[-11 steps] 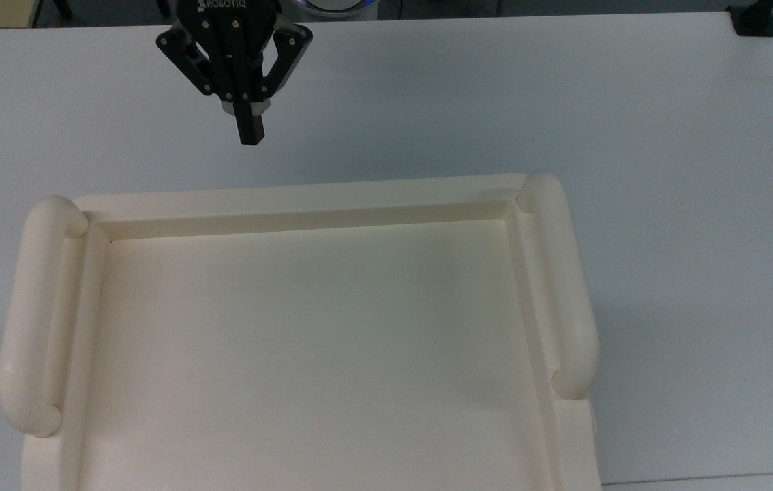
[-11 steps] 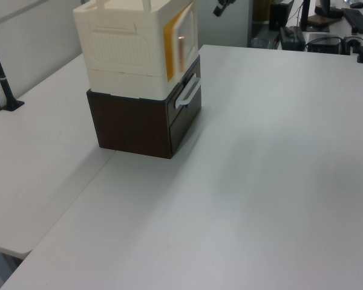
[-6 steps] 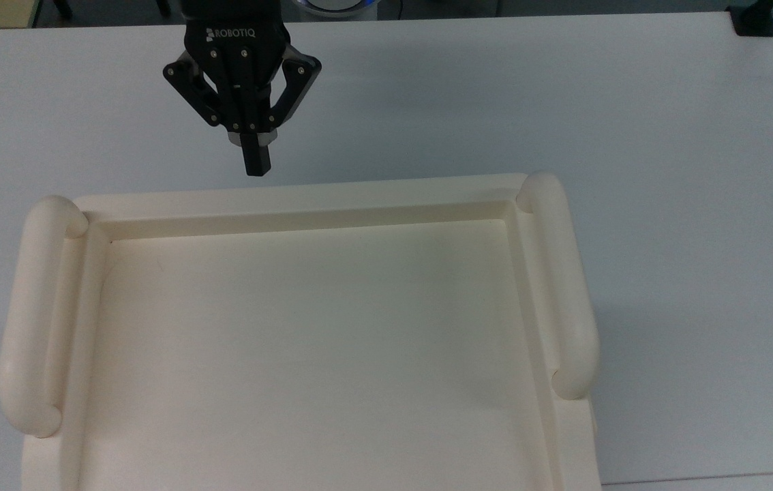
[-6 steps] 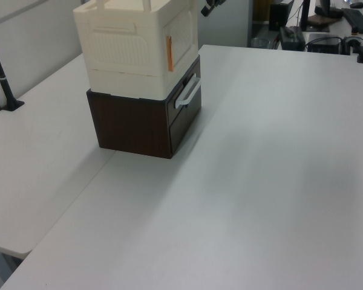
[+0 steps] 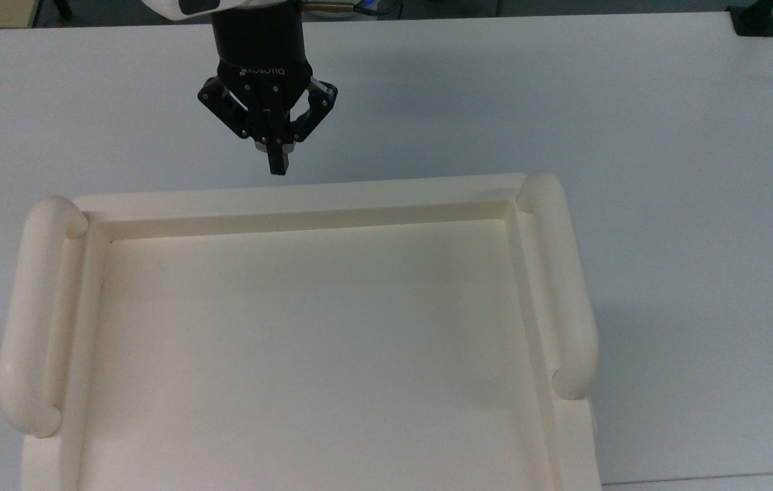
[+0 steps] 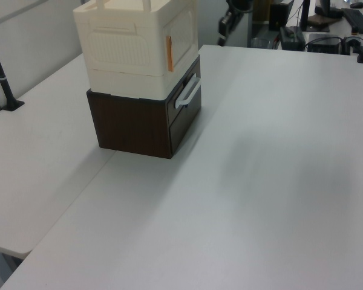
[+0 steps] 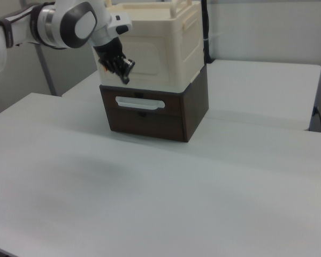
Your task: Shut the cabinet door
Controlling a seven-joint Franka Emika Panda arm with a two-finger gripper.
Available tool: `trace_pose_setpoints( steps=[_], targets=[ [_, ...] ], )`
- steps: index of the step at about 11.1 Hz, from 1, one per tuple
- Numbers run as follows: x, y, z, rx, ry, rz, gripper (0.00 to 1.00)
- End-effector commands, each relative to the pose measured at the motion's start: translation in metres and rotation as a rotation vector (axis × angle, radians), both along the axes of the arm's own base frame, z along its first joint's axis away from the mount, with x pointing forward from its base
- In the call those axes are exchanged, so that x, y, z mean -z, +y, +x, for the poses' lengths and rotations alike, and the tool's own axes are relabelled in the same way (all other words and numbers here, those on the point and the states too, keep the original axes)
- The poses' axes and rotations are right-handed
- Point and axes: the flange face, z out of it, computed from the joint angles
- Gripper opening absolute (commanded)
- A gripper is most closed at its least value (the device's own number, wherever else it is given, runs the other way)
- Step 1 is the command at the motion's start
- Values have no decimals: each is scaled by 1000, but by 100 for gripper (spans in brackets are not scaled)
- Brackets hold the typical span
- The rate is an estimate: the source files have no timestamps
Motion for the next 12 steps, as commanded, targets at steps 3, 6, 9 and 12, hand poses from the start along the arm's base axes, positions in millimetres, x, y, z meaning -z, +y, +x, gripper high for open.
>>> trace_pose_setpoints(
  steps=[3, 6, 9, 12],
  targets=[
    [-19, -3, -66, -152, 287, -130, 11],
    [-18, -5, -80, -153, 373, -118, 45],
    [-15, -5, -81, -140, 382, -114, 100],
    [-15, -7, -80, -119, 374, -106, 100]
  ],
)
